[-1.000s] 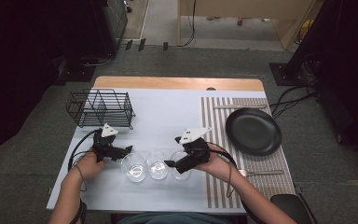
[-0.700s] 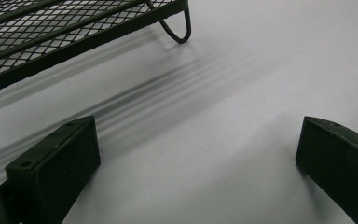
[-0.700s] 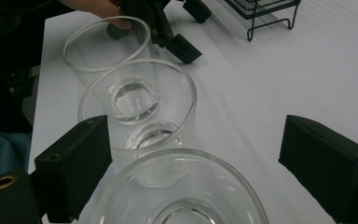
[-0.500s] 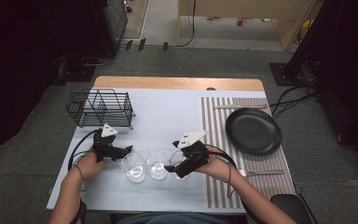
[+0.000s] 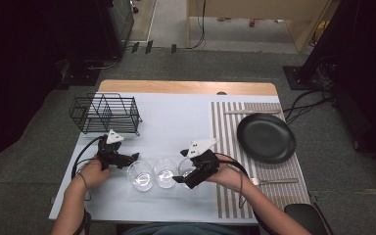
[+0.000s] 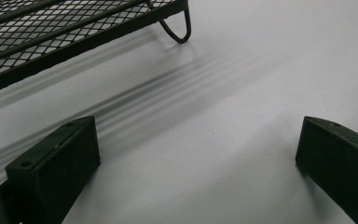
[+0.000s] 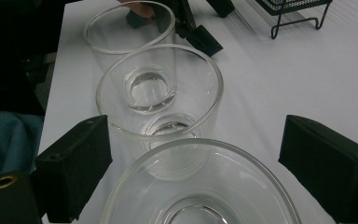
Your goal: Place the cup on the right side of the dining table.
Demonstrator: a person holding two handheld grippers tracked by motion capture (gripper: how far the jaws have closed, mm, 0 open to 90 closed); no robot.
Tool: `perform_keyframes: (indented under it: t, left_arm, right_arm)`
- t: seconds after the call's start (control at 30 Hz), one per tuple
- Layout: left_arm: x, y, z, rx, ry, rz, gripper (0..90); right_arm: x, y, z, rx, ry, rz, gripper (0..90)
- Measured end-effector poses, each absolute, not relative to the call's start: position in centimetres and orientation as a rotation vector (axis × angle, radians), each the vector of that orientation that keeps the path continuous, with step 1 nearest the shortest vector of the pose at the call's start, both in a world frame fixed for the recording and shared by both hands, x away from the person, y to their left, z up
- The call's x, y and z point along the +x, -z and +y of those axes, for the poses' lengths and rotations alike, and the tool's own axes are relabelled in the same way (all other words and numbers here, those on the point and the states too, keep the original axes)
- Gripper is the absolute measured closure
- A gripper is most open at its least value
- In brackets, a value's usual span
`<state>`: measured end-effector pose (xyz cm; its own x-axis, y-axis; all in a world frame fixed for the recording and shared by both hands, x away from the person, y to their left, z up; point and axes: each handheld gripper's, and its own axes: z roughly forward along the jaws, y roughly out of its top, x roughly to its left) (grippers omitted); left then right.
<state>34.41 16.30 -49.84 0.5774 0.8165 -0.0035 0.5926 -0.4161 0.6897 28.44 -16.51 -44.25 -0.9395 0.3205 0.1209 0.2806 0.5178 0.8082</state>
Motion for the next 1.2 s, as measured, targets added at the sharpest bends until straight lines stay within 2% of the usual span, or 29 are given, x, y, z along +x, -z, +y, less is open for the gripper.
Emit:
perform_keyframes:
  t: [1.2]
  left_arm:
    - [34.4, 49.8, 16.3, 2.155, -0.443, 1.117, 0.0]
  right_arm:
    - [28.4, 45.7, -16.6, 0.457, -1.39, 2.746, 9.1]
